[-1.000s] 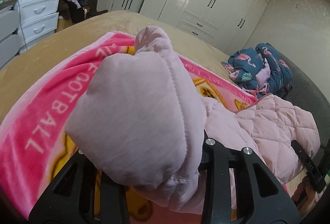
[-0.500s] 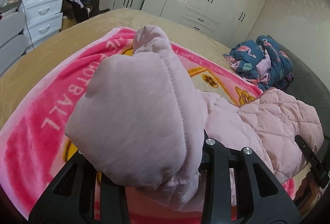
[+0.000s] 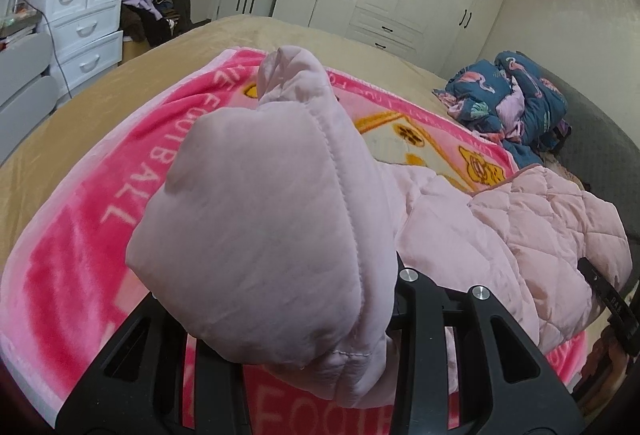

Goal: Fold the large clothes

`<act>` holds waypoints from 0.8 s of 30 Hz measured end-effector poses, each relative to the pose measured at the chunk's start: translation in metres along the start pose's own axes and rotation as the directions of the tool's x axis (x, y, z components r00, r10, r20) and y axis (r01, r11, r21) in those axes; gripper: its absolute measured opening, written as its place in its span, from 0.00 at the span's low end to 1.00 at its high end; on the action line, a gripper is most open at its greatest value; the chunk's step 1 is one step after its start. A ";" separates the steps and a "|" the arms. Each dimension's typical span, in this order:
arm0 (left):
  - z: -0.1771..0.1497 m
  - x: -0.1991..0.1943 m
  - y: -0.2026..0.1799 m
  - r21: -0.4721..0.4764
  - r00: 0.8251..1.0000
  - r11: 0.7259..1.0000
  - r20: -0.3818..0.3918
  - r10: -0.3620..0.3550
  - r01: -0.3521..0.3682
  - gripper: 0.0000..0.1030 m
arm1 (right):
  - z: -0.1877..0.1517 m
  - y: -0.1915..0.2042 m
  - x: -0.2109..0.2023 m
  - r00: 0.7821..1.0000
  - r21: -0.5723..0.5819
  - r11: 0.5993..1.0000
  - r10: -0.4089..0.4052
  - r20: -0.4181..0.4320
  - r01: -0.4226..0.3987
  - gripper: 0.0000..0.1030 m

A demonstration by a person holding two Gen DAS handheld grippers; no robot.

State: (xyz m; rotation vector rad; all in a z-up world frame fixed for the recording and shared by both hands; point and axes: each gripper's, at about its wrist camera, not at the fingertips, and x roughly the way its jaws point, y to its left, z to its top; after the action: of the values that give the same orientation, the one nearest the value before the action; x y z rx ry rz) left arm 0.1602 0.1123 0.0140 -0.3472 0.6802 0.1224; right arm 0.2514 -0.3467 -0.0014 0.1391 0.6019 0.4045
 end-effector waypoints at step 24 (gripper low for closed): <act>-0.044 0.009 0.025 0.010 0.998 0.999 -0.062 0.034 -0.033 0.36 | -0.065 -0.048 0.003 0.992 0.246 0.967 -0.029 -0.125 0.059 0.36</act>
State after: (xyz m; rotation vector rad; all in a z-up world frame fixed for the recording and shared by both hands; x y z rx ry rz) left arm 0.1354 0.1195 -0.0306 -0.3325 0.7478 0.1408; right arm 0.2323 -0.3883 -0.0677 0.3433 0.7731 0.2943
